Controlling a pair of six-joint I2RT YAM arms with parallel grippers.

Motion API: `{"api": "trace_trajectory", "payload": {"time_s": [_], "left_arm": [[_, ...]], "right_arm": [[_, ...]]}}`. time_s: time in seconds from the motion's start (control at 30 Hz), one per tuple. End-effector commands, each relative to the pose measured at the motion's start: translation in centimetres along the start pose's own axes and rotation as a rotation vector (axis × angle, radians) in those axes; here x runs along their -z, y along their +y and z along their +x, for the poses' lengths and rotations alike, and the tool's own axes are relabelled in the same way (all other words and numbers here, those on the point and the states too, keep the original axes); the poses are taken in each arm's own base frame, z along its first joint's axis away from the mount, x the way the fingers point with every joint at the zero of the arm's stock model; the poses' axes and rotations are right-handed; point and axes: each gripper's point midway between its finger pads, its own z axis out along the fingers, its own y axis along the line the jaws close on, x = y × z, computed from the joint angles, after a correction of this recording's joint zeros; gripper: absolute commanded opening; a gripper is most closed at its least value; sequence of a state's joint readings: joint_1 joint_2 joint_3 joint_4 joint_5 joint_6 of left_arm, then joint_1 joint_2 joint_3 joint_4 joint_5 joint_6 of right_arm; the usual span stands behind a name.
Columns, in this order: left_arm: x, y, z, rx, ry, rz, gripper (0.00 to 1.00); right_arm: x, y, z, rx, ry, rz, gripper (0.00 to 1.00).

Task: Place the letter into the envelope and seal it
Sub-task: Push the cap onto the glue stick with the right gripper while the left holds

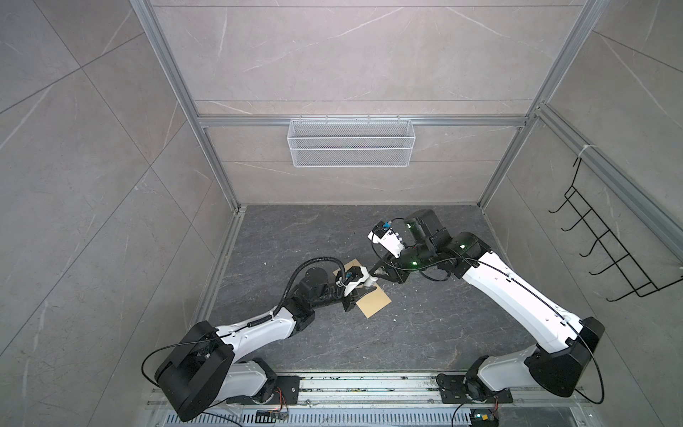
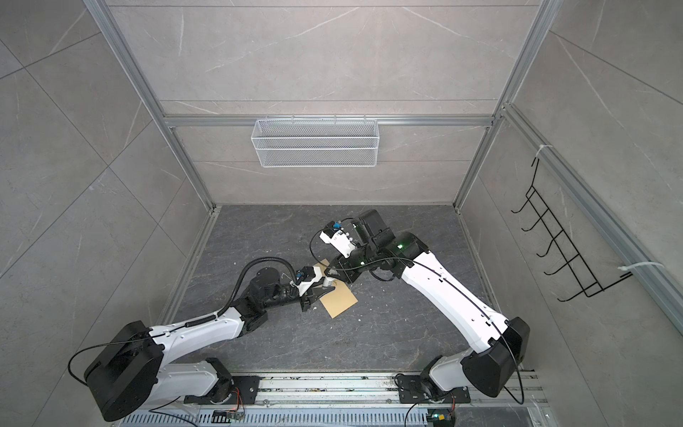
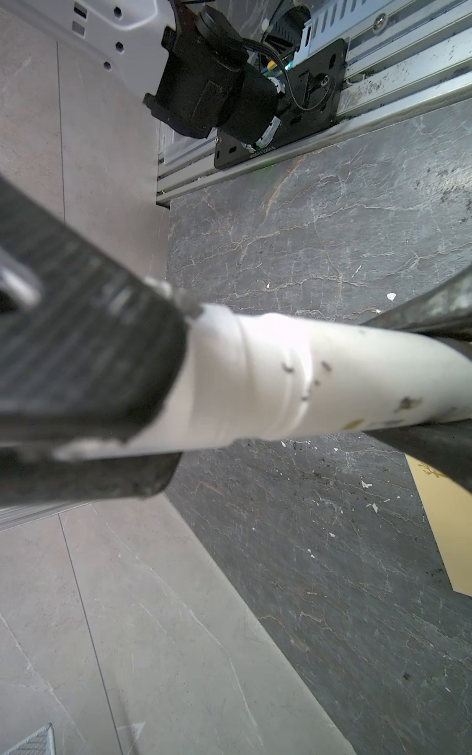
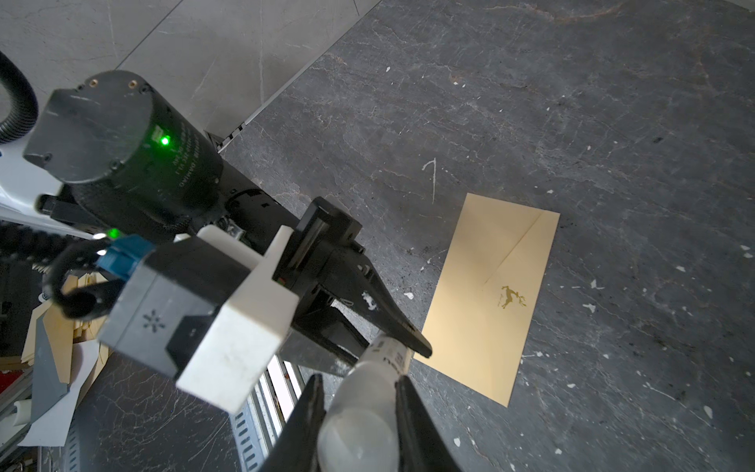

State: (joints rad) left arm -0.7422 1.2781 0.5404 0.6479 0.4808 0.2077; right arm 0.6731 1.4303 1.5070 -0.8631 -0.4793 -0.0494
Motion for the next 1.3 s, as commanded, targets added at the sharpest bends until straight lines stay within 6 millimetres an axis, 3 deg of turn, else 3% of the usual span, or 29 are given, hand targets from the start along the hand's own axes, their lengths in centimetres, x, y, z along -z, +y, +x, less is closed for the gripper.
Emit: {"api": "trace_trajectory", "payload": {"time_s": [0.0, 0.53, 1.27], "left_arm": [[0.0, 1.3, -3.6, -0.04, -0.106, -0.047, 0.0], [-0.1, 2.1, -4.8, -0.019, -0.163, -0.082, 0.0], [1.7, 3.4, -8.9, -0.038, -0.332, -0.134, 0.0]], "right_arm": [[-0.7, 1.4, 1.7, -0.014, 0.064, -0.058, 0.27], [-2.9, 0.6, 3.9, -0.019, 0.171, 0.01, 0.24], [-6.4, 1.0, 8.9, -0.064, 0.328, -0.012, 0.23]]}}
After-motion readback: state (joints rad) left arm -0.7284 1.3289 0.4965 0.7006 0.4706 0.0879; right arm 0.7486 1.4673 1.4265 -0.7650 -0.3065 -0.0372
